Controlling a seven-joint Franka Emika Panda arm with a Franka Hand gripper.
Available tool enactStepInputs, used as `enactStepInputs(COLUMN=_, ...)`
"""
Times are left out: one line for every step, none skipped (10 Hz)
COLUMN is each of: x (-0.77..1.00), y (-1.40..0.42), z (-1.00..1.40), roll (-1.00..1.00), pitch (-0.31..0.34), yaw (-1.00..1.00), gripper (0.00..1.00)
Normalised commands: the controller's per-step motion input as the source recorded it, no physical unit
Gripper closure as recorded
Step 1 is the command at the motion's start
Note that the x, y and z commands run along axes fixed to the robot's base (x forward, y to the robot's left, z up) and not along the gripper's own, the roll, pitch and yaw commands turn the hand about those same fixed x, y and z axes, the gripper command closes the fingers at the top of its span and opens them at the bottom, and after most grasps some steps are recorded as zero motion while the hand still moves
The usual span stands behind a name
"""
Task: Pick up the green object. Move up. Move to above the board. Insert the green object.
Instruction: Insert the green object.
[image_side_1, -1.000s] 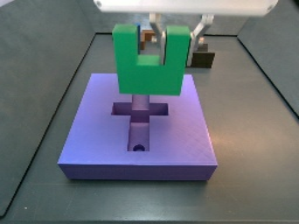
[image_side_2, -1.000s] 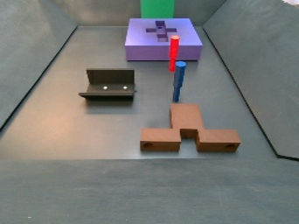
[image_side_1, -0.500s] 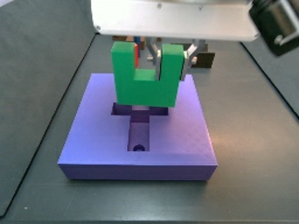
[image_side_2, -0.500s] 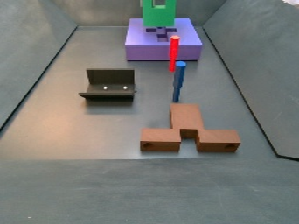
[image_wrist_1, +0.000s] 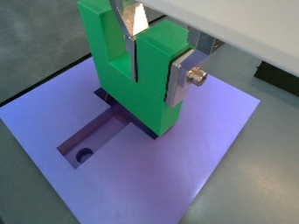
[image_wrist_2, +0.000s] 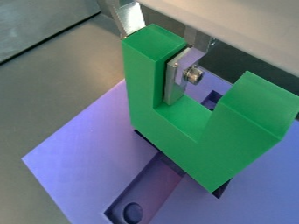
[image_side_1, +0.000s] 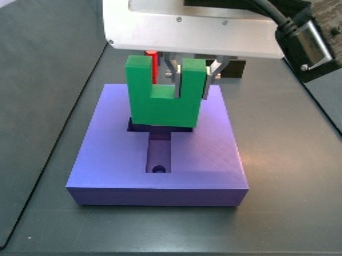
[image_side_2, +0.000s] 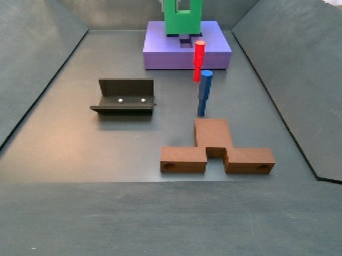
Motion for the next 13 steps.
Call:
enactStepInputs(x=0.00, y=-0.18, z=-0.15, roll=0.09, pitch=-0.061, yaw=0.00, gripper=1.00)
enactStepInputs(x=0.00, y=-0.14, z=-0.16, roll=0.08, pitch=-0.077, yaw=0.00, gripper=1.00)
enactStepInputs(x=0.00, y=-0.03, z=-0.17, roll=0.08, pitch=-0.076, yaw=0.03, gripper=1.00)
enactStepInputs(x=-0.01, y=0.00, z=-0.15, roll=0.08, pitch=-0.100, yaw=0.07, gripper=1.00)
enactStepInputs(x=-0.10, y=0.04, z=-0.09, roll=0.10, pitch=-0.170, yaw=0.11, gripper=1.00)
enactStepInputs(x=-0.07, y=0.05, z=-0.06, roll=0.09, pitch=-0.209, yaw=0.14, gripper=1.00)
enactStepInputs(x=-0.06, y=0.01, z=-0.06, roll=0.09, pitch=-0.214, yaw=0.14, gripper=1.00)
enactStepInputs(x=0.00, y=0.02, z=-0.04, roll=0.00, pitch=-0.201, yaw=0.09, gripper=1.00)
enactStepInputs(x=0.00, y=0.04, z=-0.08, roll=0.01, pitch=-0.137, yaw=0.03, gripper=1.00)
enactStepInputs(x=0.00, y=0.11, z=-0.11, roll=0.00, pitch=-0.064, yaw=0.00, gripper=1.00)
enactStepInputs(x=-0.04, y=0.20, z=-0.09, roll=0.00, pitch=-0.093, yaw=0.00, gripper=1.00)
enactStepInputs(x=-0.04, y=0.19, z=-0.09, roll=0.00, pitch=-0.087, yaw=0.00, gripper=1.00)
enactStepInputs(x=-0.05, y=0.16, z=-0.11, roll=0.00, pitch=-0.096, yaw=0.00, gripper=1.00)
